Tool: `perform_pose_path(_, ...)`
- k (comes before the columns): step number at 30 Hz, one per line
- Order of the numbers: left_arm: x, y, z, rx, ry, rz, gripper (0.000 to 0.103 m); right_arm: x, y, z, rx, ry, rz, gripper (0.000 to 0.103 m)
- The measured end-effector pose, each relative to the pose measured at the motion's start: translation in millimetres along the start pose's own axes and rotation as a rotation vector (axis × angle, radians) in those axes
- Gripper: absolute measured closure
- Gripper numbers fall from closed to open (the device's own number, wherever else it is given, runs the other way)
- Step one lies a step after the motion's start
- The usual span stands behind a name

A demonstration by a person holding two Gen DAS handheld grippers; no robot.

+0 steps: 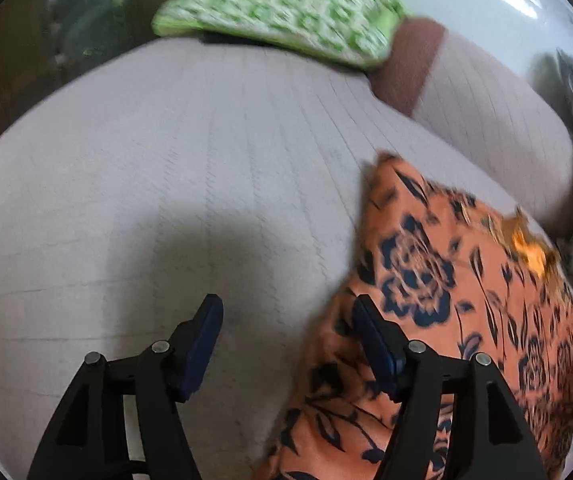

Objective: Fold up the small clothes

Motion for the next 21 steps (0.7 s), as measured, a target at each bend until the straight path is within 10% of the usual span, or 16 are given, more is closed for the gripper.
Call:
perform_pose_path(14, 163, -87, 47, -0.197, -0.207, -0.077, 0.031, 191, -156, -105, -0.050, 0.042, -0.013, 0.018)
perform_pose_path(21, 249, -130, 113, -0.121, -0.159, -0.211, 0.031, 373, -166, -112, 0.086, -0.162, -0.608, 0.018)
Point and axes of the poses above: each gripper's, at about its wrist camera, not at the fingertips, and x roughly against the way its jaws point, z to its left, y to its top, the point moved 10 cm from there along -x, roughly the way its jaws point, and after that the axes turned 2 degrees about -z, right-handed, at the moved point
